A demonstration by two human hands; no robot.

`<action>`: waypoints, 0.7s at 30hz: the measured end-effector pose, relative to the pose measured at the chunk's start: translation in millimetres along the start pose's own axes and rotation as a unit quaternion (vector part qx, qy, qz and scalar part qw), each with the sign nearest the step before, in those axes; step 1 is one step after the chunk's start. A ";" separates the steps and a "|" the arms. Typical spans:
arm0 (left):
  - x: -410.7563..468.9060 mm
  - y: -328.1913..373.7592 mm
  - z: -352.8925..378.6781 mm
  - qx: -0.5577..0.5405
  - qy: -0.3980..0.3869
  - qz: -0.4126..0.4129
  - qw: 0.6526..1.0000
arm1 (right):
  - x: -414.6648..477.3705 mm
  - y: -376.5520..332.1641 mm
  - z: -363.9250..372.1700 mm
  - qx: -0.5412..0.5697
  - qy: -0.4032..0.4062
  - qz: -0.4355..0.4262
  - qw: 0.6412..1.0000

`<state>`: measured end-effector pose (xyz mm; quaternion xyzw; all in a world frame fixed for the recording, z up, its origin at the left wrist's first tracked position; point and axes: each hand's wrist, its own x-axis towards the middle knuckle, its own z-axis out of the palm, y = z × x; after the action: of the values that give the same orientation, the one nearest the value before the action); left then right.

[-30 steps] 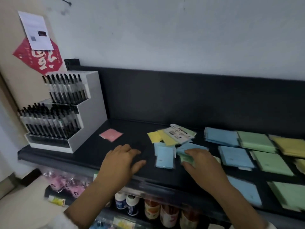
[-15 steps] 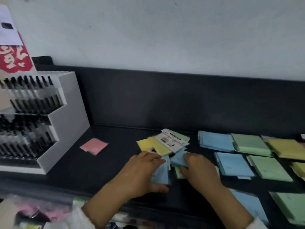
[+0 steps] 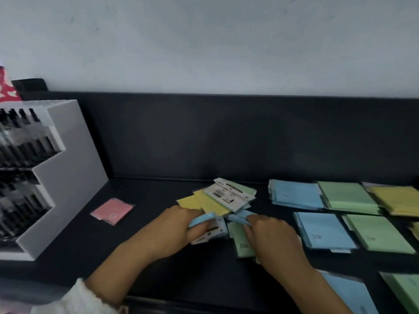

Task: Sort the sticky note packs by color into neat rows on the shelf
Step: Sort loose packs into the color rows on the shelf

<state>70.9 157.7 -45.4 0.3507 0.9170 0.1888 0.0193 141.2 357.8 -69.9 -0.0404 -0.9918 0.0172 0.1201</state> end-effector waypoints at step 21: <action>-21.2 -24.1 -27.2 -0.123 0.129 0.058 0.982 | -49.0 -24.5 -30.2 0.099 0.285 0.092 0.949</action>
<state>67.0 118.4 -30.8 0.3710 0.8598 0.3443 -0.0670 194.1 330.1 -51.1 -0.1228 -0.9015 0.1138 0.3991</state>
